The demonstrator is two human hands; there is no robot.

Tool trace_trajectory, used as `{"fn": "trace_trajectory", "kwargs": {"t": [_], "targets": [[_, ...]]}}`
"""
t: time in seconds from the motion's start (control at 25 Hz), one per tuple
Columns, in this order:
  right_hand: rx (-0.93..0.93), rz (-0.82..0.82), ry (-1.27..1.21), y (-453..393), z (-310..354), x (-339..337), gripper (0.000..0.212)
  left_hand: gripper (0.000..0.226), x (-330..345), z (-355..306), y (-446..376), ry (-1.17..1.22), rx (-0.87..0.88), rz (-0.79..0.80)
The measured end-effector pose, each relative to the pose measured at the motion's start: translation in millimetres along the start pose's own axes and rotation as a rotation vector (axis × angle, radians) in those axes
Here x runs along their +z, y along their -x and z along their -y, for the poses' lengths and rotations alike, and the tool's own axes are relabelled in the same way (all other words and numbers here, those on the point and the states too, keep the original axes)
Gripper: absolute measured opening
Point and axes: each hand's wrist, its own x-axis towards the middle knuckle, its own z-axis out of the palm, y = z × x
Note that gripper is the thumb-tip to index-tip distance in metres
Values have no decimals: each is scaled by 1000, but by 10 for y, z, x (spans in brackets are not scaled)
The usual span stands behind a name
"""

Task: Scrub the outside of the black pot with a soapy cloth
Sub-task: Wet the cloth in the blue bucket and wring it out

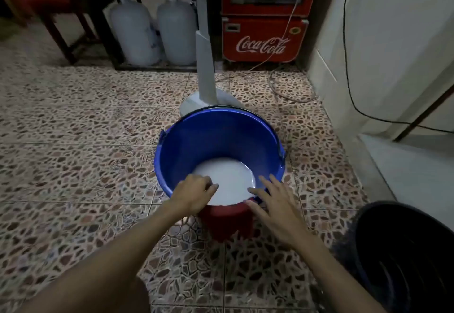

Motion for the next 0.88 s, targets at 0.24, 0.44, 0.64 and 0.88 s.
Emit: {"fn": "trace_trajectory", "kwargs": {"t": [0.24, 0.44, 0.64, 0.88], "targets": [[-136, -68, 257, 94, -1, 168, 58, 36, -199, 225, 361, 105, 316, 225], [-155, -263, 300, 63, 177, 60, 26, 21, -149, 280, 460, 127, 305, 24], [-82, -254, 239, 133, 285, -138, 7, 17, -315, 187, 587, 126, 303, -34], [39, -275, -401, 511, 531, -684, 12, 13, -868, -272, 909, 510, 184, -233]]}}
